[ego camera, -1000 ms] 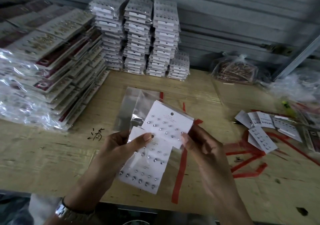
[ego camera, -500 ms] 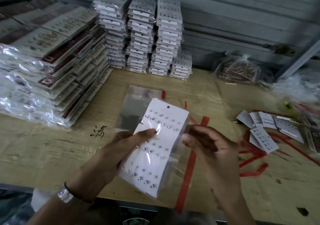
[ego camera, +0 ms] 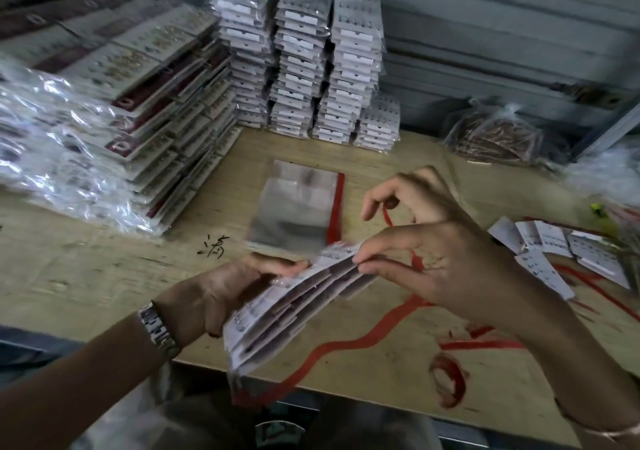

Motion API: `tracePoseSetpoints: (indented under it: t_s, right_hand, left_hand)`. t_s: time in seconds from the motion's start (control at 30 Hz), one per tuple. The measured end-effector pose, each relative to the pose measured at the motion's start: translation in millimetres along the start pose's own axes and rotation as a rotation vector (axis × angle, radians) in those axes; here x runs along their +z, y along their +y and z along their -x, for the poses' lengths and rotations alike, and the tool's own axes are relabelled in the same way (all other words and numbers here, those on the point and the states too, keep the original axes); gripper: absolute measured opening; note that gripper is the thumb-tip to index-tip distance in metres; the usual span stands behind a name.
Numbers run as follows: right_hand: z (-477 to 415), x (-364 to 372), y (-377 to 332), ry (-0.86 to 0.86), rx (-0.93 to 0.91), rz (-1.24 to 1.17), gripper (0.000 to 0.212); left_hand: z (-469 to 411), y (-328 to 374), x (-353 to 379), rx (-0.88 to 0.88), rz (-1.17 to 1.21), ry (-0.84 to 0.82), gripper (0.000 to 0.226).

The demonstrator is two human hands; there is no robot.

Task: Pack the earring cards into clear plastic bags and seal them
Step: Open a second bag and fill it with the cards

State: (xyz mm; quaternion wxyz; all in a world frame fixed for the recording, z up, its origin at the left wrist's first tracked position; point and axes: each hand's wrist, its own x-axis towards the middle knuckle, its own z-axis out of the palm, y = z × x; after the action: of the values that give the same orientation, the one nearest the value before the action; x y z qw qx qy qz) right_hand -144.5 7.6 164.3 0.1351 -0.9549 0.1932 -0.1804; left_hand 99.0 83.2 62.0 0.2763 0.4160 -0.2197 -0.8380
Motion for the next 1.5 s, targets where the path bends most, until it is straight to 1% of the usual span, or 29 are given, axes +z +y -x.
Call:
tracePoseSetpoints:
  t_s: [0.07,0.2,0.27,0.33,0.43,0.5,0.57,0.63,0.67,0.83,0.97,1.1,1.2,1.33,1.5]
  right_hand:
    - [-5,0,-3,-0.074,-0.026,0.018,0.014]
    - [-12,-2,-8,-0.116,-0.087,0.105,0.013]
    - [-15,-3,-10,-0.113,-0.126,0.187,0.013]
    - [-18,-2,-13,-0.094,-0.179,0.324,0.014]
    - [-20,1,-19,-0.062,-0.263,0.496,0.018]
    - [-21,3,-22,-0.06,-0.309,0.56,0.02]
    - [-21,4,-24,-0.067,-0.34,0.59,0.02]
    - [-22,5,-25,-0.06,-0.346,0.583,0.02]
    - [-21,5,-25,-0.049,-0.337,0.565,0.02]
    - [-19,3,-21,-0.007,-0.276,0.437,0.021]
    - [-17,5,-22,-0.01,-0.273,0.349,0.013]
    - [-14,7,-22,-0.003,-0.261,0.31,0.009]
    - [-12,9,-23,0.04,-0.258,0.283,0.011]
    - [-12,11,-24,0.077,-0.265,0.255,0.016]
    - [-9,17,-22,0.121,-0.245,0.22,0.012]
  left_hand:
    - [0,1,0,-0.049,-0.019,0.051,0.064]
    - [0,1,-2,-0.056,-0.043,0.094,0.067]
    - [0,0,-4,-0.034,-0.065,0.079,0.069]
    - [-1,0,-4,-0.011,-0.08,0.045,0.07]
    - [-1,0,-3,-0.005,-0.097,0.023,0.064]
    - [-1,2,-1,-0.003,-0.098,0.015,0.063]
    - [-1,3,1,0.002,-0.103,0.023,0.072]
    - [-1,4,2,-0.008,-0.105,0.03,0.084]
    - [-1,4,3,-0.015,-0.099,0.027,0.087]
    - [2,7,6,-0.033,-0.08,-0.004,0.088]
    - [2,9,10,-0.037,-0.055,-0.011,0.091]
    - [3,9,15,-0.042,-0.045,0.0,0.093]
    - [5,11,18,-0.035,-0.047,-0.015,0.094]
    - [6,13,19,-0.031,-0.076,0.009,0.105]
    - [5,13,16,-0.028,-0.106,0.045,0.113]
